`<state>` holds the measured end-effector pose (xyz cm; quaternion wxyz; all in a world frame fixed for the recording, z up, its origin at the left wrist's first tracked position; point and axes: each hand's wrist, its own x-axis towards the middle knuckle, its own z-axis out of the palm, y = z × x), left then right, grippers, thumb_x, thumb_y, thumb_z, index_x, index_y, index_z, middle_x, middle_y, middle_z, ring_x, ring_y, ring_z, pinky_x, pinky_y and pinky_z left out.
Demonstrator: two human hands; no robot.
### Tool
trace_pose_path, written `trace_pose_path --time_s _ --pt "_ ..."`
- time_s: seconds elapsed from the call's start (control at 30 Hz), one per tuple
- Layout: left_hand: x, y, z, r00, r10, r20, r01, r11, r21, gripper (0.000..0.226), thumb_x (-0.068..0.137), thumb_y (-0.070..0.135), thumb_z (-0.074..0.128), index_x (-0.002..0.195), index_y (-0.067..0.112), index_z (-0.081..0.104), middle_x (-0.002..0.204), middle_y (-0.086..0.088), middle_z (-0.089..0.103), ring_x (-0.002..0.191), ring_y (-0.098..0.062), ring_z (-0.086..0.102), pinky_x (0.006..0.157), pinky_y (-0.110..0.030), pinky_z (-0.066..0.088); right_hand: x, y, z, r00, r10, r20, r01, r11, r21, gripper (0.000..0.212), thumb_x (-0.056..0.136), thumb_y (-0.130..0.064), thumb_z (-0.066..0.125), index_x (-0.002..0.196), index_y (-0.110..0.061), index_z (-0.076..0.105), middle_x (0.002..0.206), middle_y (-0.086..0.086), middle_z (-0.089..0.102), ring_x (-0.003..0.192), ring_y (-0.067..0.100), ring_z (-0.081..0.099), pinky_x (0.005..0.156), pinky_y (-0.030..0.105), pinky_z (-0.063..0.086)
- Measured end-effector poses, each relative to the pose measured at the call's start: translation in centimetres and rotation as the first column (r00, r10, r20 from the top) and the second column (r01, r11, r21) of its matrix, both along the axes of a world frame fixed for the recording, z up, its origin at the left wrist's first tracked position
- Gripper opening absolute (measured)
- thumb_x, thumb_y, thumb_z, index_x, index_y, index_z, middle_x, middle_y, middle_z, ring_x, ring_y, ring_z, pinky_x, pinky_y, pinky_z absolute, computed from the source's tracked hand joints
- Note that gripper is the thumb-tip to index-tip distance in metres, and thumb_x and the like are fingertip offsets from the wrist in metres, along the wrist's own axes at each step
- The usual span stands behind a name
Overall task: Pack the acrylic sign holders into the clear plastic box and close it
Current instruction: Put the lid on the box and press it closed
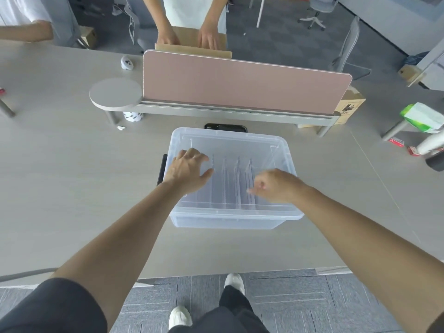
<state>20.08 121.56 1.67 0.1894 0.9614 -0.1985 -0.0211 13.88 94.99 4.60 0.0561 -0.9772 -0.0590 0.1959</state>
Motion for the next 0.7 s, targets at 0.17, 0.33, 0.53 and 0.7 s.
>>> trace_pose_path --time_s 0.17,0.33,0.53,0.7 --pt "1.9 -1.7 -0.9 1.0 0.025 -0.012 -0.024 0.994 0.104 0.061 0.092 0.059 0.04 0.147 0.033 0.032 0.158 -0.001 0.023 0.146 -0.026 0.014 0.117 -0.042 0.017 4.1 -4.1 -1.0 0.995 -0.094 0.026 0.096 0.991 -0.095 0.066 0.095 -0.065 0.033 0.153 -0.033 0.026 0.16 0.011 0.023 0.147 0.031 0.021 0.115 0.047 0.027" --pt "2.0 -2.8 -3.5 0.995 0.075 -0.063 -0.058 0.969 0.238 0.07 0.09 0.07 0.017 0.152 0.039 0.007 0.163 0.002 -0.006 0.149 -0.021 -0.01 0.12 -0.044 -0.006 5.2 -3.9 -5.2 0.997 -0.067 0.026 0.067 0.998 -0.017 0.072 0.09 -0.075 0.016 0.152 -0.049 -0.011 0.161 0.008 -0.027 0.149 0.033 -0.022 0.119 0.052 -0.008" --pt "2.8 -5.0 -4.1 1.0 0.012 0.027 -0.02 0.945 0.327 0.067 0.089 0.065 0.008 0.151 0.041 0.0 0.162 0.003 -0.006 0.149 -0.025 -0.01 0.118 -0.051 -0.008 7.0 -1.4 -6.7 0.981 0.117 0.158 -0.104 0.991 -0.09 0.079 0.088 -0.077 0.003 0.154 -0.038 -0.013 0.162 0.007 -0.025 0.149 0.031 -0.022 0.118 0.055 -0.012" --pt "3.1 -5.6 -5.8 0.999 0.001 0.045 -0.017 0.938 0.347 0.069 0.089 0.071 0.005 0.151 0.042 -0.008 0.161 0.002 -0.013 0.148 -0.025 -0.013 0.118 -0.052 -0.002 7.7 -0.7 -8.8 0.969 0.095 0.227 -0.074 0.992 -0.1 0.082 0.087 -0.081 0.004 0.155 -0.037 -0.013 0.162 0.009 -0.024 0.149 0.033 -0.022 0.117 0.058 -0.012"
